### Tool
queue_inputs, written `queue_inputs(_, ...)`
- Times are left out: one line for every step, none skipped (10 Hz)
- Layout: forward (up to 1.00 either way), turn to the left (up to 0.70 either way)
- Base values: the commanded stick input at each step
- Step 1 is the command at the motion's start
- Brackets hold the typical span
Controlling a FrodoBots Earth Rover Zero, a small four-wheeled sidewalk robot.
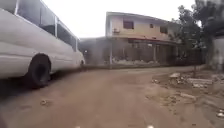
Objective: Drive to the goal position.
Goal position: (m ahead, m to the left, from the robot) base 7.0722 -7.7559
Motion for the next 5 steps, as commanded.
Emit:
queue_inputs(1.0,0.0)
queue_inputs(1.0,0.0)
queue_inputs(1.0,0.0)
queue_inputs(1.0,0.0)
queue_inputs(1.0,0.0)
